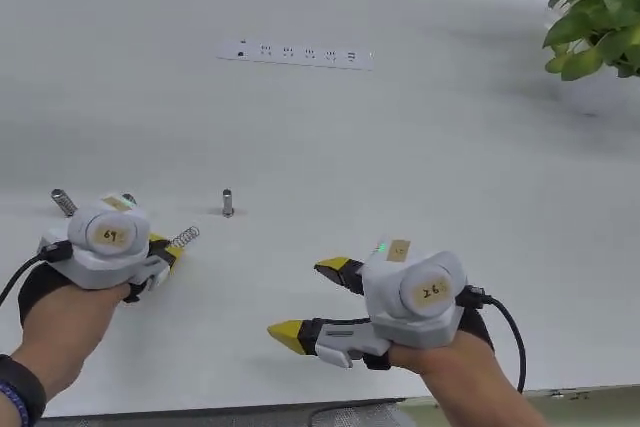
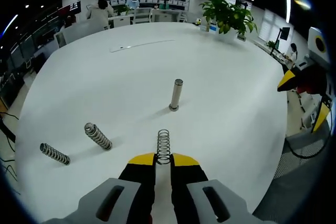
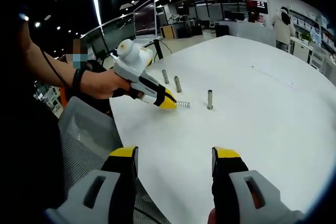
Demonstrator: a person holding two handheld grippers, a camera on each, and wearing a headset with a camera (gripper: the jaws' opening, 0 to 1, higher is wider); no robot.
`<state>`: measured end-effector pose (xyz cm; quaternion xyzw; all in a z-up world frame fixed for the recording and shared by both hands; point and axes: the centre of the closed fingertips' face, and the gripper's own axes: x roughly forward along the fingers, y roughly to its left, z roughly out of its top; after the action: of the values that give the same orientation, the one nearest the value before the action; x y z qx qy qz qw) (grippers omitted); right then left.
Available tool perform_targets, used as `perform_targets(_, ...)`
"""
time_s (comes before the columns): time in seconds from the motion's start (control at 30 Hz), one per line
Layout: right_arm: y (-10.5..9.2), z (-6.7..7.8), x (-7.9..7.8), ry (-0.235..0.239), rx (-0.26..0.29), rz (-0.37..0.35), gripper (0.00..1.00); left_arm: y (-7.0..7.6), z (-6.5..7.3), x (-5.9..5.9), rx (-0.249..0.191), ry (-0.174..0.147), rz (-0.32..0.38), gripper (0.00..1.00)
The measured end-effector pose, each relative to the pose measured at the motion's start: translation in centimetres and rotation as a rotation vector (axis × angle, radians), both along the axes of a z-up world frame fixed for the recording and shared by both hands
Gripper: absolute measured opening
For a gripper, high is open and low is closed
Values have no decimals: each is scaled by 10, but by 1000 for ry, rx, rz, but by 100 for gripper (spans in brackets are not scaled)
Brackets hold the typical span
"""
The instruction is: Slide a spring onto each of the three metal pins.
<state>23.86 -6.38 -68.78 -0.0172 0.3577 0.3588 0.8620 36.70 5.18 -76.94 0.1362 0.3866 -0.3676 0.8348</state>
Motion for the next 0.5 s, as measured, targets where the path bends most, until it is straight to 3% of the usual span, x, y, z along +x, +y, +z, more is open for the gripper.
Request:
perform_targets(0.27, 3, 0, -3, -2, -7, -4, 55, 14, -17, -12, 61, 6, -40, 3)
perform_targets(0.5, 3, 1, -4, -5, -10, -23, 55, 13, -17, -14, 42, 9, -37, 9)
